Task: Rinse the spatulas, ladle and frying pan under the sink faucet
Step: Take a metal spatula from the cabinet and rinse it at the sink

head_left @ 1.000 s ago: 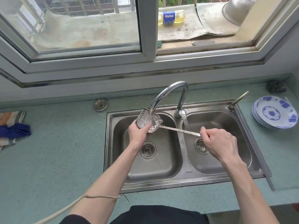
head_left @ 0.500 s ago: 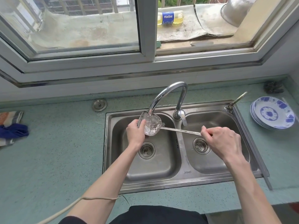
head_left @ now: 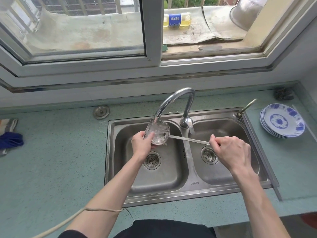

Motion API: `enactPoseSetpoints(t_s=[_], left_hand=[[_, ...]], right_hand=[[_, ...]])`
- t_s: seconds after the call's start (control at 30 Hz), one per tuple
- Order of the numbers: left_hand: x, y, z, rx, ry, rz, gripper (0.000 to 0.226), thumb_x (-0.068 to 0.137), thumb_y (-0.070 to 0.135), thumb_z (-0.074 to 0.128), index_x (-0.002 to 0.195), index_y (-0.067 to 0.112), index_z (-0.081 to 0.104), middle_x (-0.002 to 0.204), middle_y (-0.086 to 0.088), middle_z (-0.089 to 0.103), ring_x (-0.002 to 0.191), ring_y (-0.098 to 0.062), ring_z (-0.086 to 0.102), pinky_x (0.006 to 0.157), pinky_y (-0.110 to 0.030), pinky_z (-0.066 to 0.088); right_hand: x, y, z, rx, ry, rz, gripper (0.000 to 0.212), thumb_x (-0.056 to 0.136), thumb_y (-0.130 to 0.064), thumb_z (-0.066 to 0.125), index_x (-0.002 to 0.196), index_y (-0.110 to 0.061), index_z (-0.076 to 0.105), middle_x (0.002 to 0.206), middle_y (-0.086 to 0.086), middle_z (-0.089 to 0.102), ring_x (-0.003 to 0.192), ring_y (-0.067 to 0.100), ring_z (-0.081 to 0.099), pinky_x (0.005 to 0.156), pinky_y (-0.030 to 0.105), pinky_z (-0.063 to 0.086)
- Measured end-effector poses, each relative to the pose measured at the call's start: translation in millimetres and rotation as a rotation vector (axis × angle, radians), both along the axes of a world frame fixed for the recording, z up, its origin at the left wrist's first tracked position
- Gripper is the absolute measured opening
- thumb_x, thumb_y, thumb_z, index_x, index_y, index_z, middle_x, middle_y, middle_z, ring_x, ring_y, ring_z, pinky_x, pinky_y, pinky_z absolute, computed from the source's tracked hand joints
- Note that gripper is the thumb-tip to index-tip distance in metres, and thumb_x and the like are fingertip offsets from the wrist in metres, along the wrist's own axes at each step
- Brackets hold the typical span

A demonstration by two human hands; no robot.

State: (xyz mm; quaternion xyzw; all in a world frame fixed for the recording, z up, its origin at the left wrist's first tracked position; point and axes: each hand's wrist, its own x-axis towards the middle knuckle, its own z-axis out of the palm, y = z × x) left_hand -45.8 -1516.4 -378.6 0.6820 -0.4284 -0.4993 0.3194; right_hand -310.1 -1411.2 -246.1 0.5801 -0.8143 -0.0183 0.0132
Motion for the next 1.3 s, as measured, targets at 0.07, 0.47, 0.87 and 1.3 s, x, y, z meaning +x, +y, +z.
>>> enactPoseSetpoints(t_s=[0.07, 0.47, 0.87, 1.3], left_hand=[[5.4, -5.9, -7.2, -0.019, -0.068, 0.047, 0.05, 0.089, 0.057, 0.062, 0.074, 0.01, 0.067, 0.07, -0.011, 0.07, 0.064, -0.032, 0.073, 0.057, -0.049, 0.062], [-8.3, 24.9, -10.0, -0.383, -0.999, -0.432, 0.066, 0.107, 0.05, 0.022, 0.163, 0.016, 0.01, 0.172, -0.011, 0.002, 0.159, -0.025, -0.005, 0.127, -0.052, -0.005], [5.0, 6.0, -6.6, -0.475, -1.201, -0.87, 0.105, 0.09, 0.06, 0.055, 0.162, 0.002, 0.006, 0.17, -0.017, 0.005, 0.159, -0.03, 0.0, 0.128, -0.047, 0.008], [12.1, 12.1, -12.5, -0.472, -1.081, -0.964, 0.099, 0.094, 0.062, 0.048, 0.163, 0.006, 0.005, 0.171, -0.013, 0.003, 0.159, -0.026, 0.0, 0.129, -0.044, 0.006]], right_hand=[[1.0, -1.5, 0.0, 0.006, 0.004, 0.001, 0.05, 0.103, -0.048, 0.048, 0.073, -0.02, 0.077, 0.071, 0.01, 0.072, 0.071, 0.04, 0.069, 0.056, 0.031, 0.037], [18.8, 0.1, -5.0, 0.002, -0.028, -0.025, 0.058, 0.104, -0.051, 0.042, 0.066, -0.017, 0.07, 0.066, 0.007, 0.07, 0.066, 0.038, 0.068, 0.054, 0.03, 0.037], [38.9, 7.0, -9.8, -0.008, -0.064, -0.047, 0.056, 0.103, -0.044, 0.052, 0.057, -0.015, 0.064, 0.054, 0.008, 0.064, 0.054, 0.038, 0.065, 0.049, 0.029, 0.032], [60.8, 9.0, -15.3, 0.029, -0.08, -0.076, 0.059, 0.106, -0.048, 0.043, 0.063, -0.017, 0.067, 0.061, 0.007, 0.068, 0.061, 0.035, 0.068, 0.052, 0.031, 0.042]])
